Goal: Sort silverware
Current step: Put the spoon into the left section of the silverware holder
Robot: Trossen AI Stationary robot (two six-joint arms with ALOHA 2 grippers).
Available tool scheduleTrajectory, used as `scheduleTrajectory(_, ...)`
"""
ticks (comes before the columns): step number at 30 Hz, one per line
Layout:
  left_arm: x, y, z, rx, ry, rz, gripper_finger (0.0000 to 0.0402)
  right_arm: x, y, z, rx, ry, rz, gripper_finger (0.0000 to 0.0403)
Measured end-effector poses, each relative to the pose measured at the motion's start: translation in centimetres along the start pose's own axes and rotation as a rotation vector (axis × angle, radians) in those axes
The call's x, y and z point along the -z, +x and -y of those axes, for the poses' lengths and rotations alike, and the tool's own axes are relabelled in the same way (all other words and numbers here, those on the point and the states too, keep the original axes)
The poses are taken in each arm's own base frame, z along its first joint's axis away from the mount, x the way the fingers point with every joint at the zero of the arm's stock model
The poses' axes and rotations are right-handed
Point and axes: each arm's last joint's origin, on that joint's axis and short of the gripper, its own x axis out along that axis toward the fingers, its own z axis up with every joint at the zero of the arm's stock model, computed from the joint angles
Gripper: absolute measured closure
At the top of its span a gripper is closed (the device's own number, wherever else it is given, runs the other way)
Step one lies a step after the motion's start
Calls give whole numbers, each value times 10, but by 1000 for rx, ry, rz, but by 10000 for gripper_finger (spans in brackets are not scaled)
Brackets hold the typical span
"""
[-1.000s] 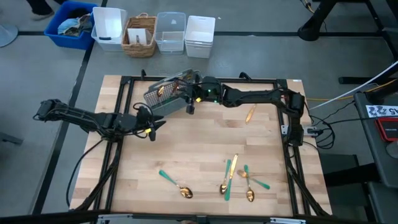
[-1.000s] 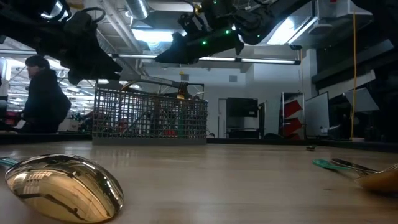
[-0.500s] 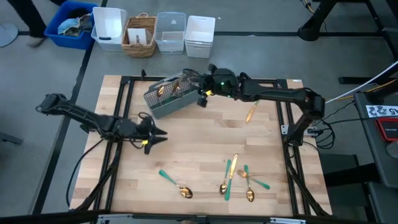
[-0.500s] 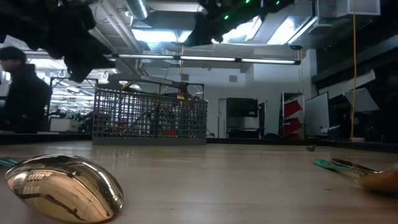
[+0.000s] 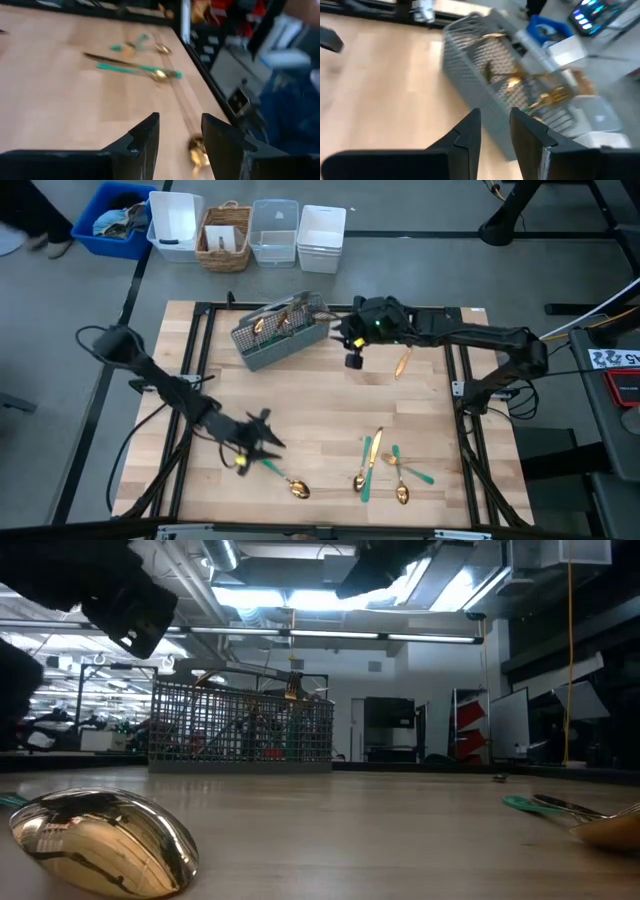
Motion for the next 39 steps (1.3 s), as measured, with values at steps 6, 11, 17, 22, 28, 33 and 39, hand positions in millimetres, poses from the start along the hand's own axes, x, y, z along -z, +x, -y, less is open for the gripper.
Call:
scheduleTrajectory(6, 16, 47, 34, 33, 143, -135, 263, 3, -3, -23, -110, -2, -64, 300)
scheduleTrajectory(11, 31, 74, 48, 5, 178, -282, 263, 3, -7, -42, -184, -36, -81, 300)
scheduleTrajectory(17, 37, 88, 54, -40, 220, -420, 263, -1, -11, -64, -245, -76, -65, 300)
scheduleTrajectory(22, 38, 88, 53, -64, 238, -476, 263, -4, -15, -79, -283, -105, -54, 300)
scheduleTrajectory(28, 41, 86, 50, -110, 250, -519, 263, -5, -19, -93, -319, -132, -46, 300)
scheduleTrajectory(33, 40, 87, 47, -131, 248, -512, 295, -6, -22, -102, -340, -148, -38, 300)
scheduleTrajectory(39, 40, 86, 47, -141, 212, -509, 372, -7, -26, -109, -360, -164, -33, 300)
